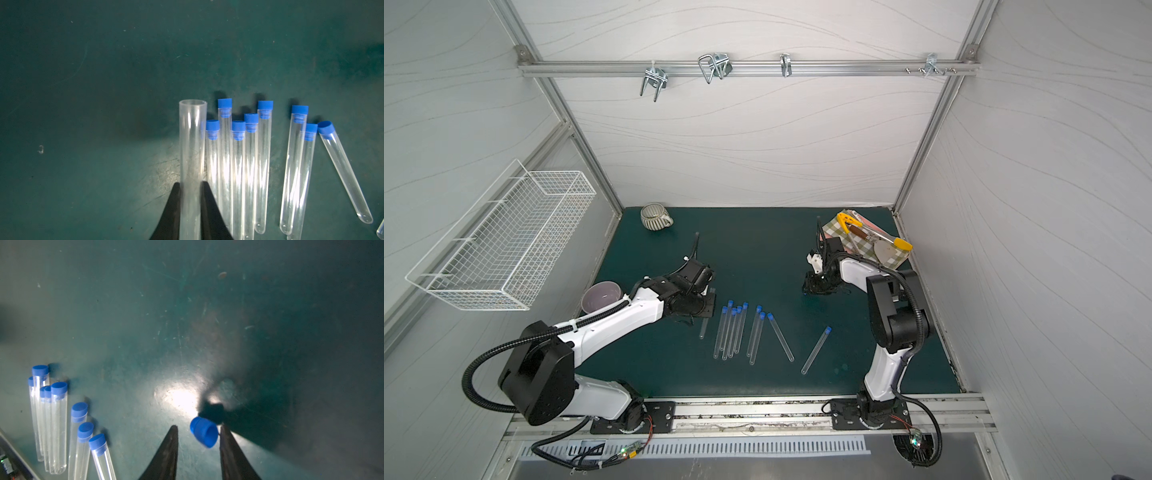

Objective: Remove stoppers from test tubes
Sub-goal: Place the stopper at the center of the board, then place the test tube at the center of the board.

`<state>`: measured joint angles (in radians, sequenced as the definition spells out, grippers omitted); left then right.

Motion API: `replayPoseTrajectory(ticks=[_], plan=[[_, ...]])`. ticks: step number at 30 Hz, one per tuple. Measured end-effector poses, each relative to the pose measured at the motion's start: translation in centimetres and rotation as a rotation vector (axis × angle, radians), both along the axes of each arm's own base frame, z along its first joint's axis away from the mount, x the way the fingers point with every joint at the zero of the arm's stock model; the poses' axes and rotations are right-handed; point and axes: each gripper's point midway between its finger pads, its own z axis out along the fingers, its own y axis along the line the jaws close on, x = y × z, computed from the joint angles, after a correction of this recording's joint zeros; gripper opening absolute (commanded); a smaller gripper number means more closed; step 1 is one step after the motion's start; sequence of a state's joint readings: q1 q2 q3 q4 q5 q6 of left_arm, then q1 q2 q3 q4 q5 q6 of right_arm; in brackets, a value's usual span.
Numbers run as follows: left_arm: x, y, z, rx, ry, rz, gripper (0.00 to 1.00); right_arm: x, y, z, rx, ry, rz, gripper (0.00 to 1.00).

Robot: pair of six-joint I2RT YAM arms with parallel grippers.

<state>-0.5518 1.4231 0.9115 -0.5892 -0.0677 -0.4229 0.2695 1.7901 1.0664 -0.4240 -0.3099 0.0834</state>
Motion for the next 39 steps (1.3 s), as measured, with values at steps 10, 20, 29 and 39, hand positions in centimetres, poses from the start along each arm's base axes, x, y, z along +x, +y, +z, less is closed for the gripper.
replayPoseTrajectory(ticks=[10, 20, 29, 39], plan=[[2.3, 2.5, -1.3, 0.038, 0.055, 0.094, 0.0, -0.4, 1.6, 5.3, -0.003, -0.168, 0.045, 0.71], [5.3, 3.6, -3.9, 0.135, 0.109, 0.113, 0.04, -2.7, 5.0, 8.4, 0.048, -0.243, 0.15, 0.89], [5.4, 4.3, -6.3, 0.18, 0.165, 0.118, 0.2, -3.1, 4.9, 9.8, 0.065, -0.276, 0.154, 0.92], [5.4, 4.4, -5.9, 0.184, 0.159, 0.123, 0.64, -3.4, 4.7, 10.2, 0.059, -0.29, 0.167, 0.94]])
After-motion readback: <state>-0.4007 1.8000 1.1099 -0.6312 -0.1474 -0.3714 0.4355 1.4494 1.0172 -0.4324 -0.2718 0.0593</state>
